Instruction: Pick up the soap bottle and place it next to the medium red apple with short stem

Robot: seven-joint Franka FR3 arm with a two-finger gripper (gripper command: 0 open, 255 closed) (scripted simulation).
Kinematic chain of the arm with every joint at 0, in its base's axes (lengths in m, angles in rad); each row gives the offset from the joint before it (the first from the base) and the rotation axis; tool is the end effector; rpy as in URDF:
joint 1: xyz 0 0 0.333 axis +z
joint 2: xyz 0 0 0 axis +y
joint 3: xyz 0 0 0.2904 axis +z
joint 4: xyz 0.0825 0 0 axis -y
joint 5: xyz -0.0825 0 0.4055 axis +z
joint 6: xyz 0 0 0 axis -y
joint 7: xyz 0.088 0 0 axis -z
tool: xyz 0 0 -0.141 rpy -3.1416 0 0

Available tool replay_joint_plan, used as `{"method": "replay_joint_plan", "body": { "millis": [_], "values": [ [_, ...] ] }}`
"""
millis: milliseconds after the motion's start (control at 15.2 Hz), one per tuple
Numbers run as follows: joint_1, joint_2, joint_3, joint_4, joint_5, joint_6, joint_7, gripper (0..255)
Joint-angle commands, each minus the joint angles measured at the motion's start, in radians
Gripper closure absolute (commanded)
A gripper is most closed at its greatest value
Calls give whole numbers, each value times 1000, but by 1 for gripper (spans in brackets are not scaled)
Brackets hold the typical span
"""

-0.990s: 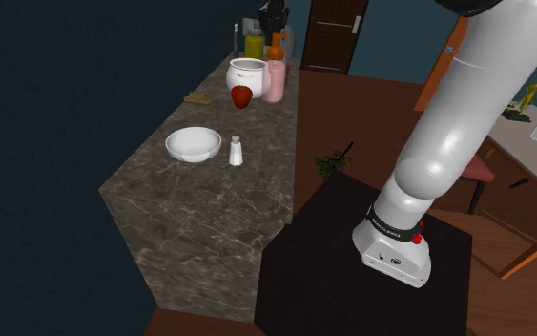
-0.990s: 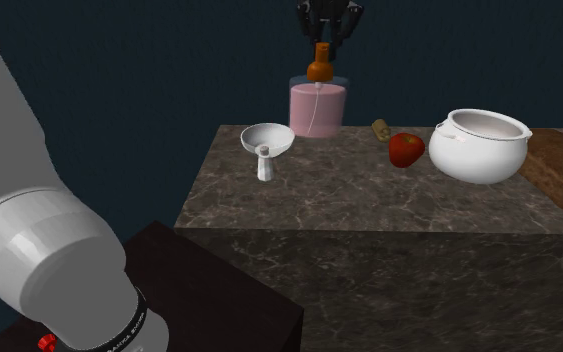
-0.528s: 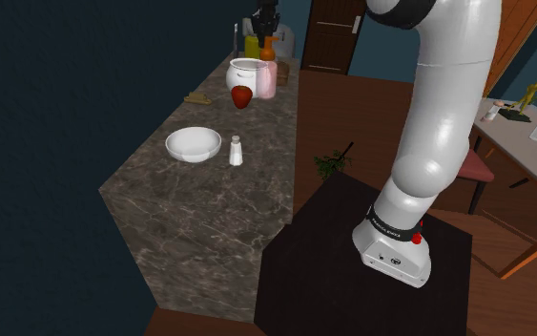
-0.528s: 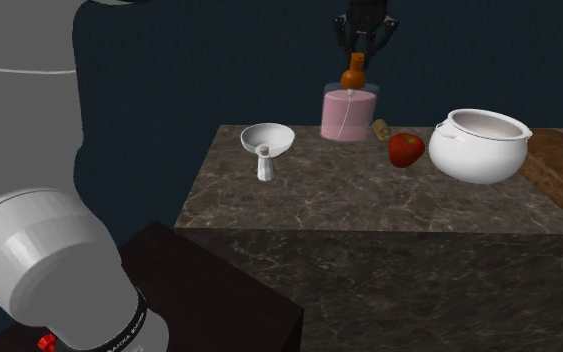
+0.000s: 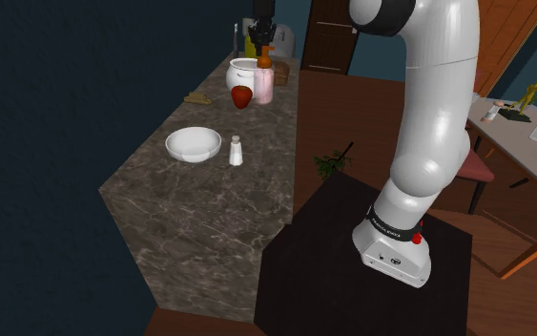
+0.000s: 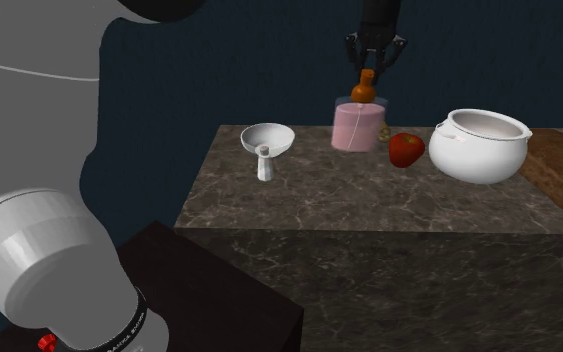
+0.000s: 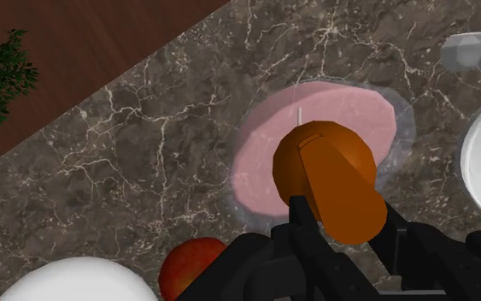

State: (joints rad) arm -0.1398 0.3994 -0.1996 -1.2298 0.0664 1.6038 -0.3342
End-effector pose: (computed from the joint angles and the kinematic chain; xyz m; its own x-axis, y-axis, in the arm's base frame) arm 0.6531 -0.1971 0.4880 0.9998 0.0066 -0.0207 0.0067 -1.0000 0.0043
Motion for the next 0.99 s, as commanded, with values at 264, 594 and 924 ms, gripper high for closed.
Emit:
{"method": "replay_joint_plan", "body": {
  "millis": [264, 594, 924],
  "values": [
    [7, -15, 1, -101, -3, 87, 1, 255],
    [10, -19, 2, -174, -3, 156, 1, 255],
    [12, -16, 3, -237, -2, 222, 0, 255]
  ]
}}
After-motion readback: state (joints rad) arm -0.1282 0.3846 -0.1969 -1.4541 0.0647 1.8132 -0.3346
